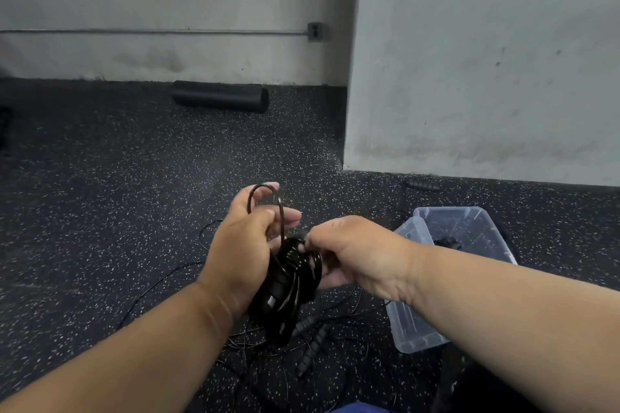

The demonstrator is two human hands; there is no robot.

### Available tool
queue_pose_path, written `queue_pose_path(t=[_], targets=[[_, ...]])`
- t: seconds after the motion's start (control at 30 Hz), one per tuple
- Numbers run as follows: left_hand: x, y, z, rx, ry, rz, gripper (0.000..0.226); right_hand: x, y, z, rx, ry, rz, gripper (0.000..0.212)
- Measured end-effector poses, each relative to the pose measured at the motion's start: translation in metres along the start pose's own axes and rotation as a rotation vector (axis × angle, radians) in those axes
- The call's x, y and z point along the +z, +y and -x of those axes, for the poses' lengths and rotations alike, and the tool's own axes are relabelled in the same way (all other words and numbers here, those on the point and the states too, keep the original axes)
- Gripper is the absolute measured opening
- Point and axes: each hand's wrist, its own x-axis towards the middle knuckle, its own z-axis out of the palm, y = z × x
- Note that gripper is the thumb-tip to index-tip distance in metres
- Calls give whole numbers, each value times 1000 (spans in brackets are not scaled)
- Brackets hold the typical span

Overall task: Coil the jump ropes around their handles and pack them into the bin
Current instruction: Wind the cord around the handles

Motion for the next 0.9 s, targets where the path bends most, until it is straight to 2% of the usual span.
queue_pose_path(t=[0.07, 0.17, 0.27, 0.33, 0.5, 0.57, 0.63, 0.7, 0.77, 0.83, 0.9], targets=[[2, 1, 3, -16, -38, 9, 33, 5, 3, 1, 52, -43, -64, 17], [3, 2, 4, 5, -48, -53, 38, 6, 5, 1, 112, 3, -170, 24], [3, 5, 6, 27, -71, -137, 49, 1, 0, 2, 98, -27, -217, 27], [2, 6, 7, 24, -80, -196, 51, 0, -1, 3, 93, -62, -208, 37], [-2, -3, 4, 75, -138, -499, 46, 2, 9, 1, 98, -39, -201, 32], [-5, -3, 1, 82, -165, -571, 41, 0, 9, 1, 95, -37, -217, 45], [-8, -5, -4, 143, -197, -749, 37, -1, 7, 3, 92, -49, -215, 53], [-14, -7, -8, 249, -206, -990, 49, 0, 7, 3, 96, -39, -188, 46], [-15, -9, -7, 246, -247, -1087, 63, 1, 9, 2, 123, -7, -159, 32], [-14, -9, -4, 180, -222, -982, 61, 2, 11, 0, 135, 43, -159, 15], [-10, -8, 0, 157, -160, -815, 58, 0, 12, -1, 136, 76, -200, 9]])
